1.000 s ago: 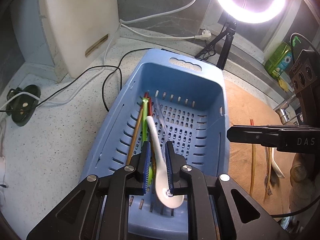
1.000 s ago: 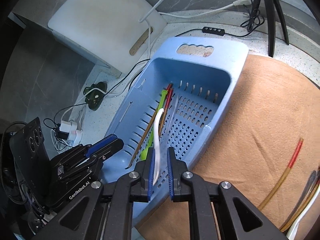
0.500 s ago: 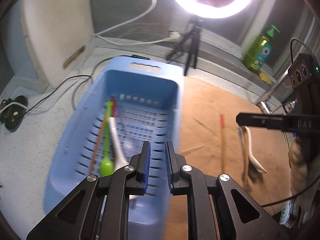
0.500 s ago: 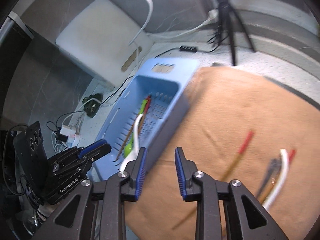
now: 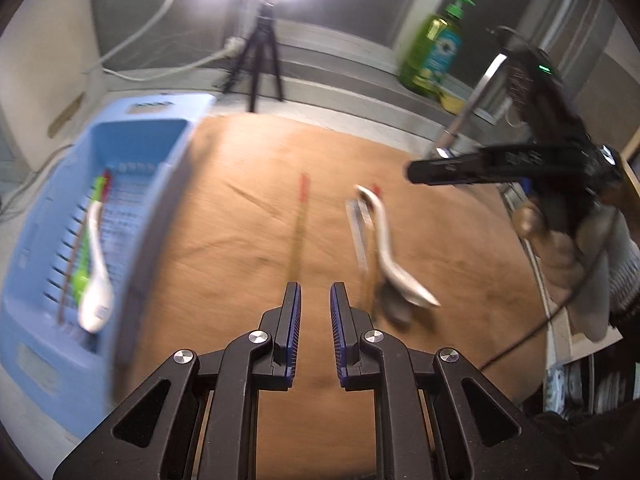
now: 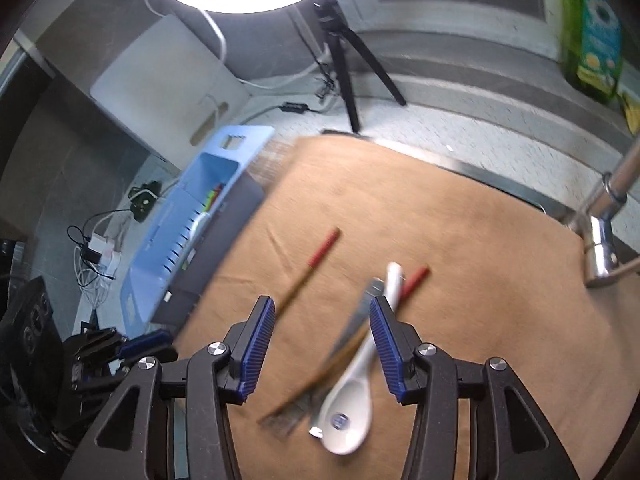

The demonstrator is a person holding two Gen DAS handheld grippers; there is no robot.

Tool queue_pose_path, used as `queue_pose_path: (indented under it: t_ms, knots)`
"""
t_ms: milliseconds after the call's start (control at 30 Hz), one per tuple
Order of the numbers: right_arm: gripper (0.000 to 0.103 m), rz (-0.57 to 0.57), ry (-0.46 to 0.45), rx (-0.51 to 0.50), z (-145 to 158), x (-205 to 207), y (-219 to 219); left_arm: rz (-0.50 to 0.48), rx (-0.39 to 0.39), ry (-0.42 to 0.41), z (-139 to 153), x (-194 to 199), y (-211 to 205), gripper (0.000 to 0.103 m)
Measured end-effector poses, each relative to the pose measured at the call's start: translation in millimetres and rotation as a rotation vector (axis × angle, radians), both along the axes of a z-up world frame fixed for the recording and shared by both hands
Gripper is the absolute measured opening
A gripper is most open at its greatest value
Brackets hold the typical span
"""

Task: Organize utensils
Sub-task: 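Move both tools back over the white ceramic spoon on the mat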

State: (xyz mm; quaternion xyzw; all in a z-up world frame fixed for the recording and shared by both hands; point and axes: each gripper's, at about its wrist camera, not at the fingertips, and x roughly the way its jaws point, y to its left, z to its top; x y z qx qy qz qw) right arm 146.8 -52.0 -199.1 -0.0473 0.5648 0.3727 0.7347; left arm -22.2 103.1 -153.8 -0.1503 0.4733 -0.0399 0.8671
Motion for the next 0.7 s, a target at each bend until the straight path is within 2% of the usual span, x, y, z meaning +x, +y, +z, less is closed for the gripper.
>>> queue_pose_path:
  t_ms: [267, 333, 433, 500, 700]
  knots:
    - [0.046, 0.034, 0.114, 0.016, -29.2, 9.2, -25.5, -0.033, -0.053, 0.039, -6.5, 5.6, -64.2, 0.023]
    - [0.045, 0.052, 0.143, 0.019, -36.6, 9.9, -23.4, -0.029, -0.061, 0.054, -11.1, 8.2, -75.7, 0.029]
    - [0.045, 0.067, 0.16, 0.012, -47.2, 9.3, -19.0, -0.023, -0.084, 0.074, -17.9, 13.8, -86.3, 0.03]
    - [0.04, 0.067, 0.175, 0.004, -55.1, 10.4, -16.5, -0.015, -0.085, 0.086, -22.5, 16.1, -91.4, 0.03]
    - [0.036, 0.021, 0.25, 0.011, -76.8, 18.4, -15.2, 0.009, -0.079, 0.115, -34.4, 28.7, -99.4, 0.03]
